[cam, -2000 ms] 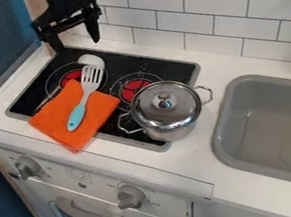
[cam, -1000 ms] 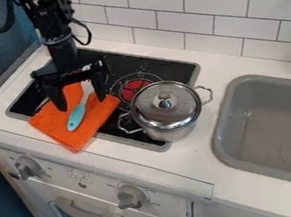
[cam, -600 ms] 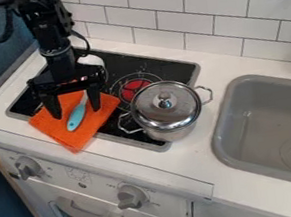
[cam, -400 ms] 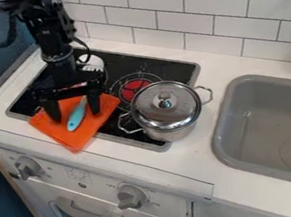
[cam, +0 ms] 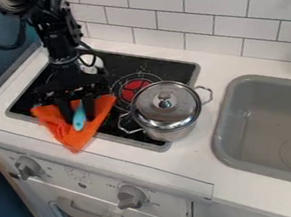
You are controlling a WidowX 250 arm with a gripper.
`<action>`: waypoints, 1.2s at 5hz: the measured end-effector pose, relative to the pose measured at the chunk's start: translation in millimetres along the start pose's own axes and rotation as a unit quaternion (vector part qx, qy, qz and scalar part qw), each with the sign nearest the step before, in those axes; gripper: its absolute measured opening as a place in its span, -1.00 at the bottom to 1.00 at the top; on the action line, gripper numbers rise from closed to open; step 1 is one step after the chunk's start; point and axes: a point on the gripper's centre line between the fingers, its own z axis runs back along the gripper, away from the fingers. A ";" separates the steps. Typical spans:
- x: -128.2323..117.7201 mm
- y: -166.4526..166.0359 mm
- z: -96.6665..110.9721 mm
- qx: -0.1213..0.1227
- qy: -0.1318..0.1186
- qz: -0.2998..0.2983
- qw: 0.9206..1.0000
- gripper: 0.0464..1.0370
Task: Move the blue spatula to the top of the orange cloth
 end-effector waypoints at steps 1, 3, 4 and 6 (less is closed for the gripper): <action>-0.3 -1.2 0.0 -0.004 0.001 -0.001 1.000 -0.40; -4.1 -12.9 8.5 -0.035 0.001 -0.019 0.999 -0.40; -7.2 -22.1 29.7 -0.056 -0.004 -0.024 0.998 -0.40; -11.7 -26.5 54.7 -0.086 0.001 -0.002 0.996 -0.40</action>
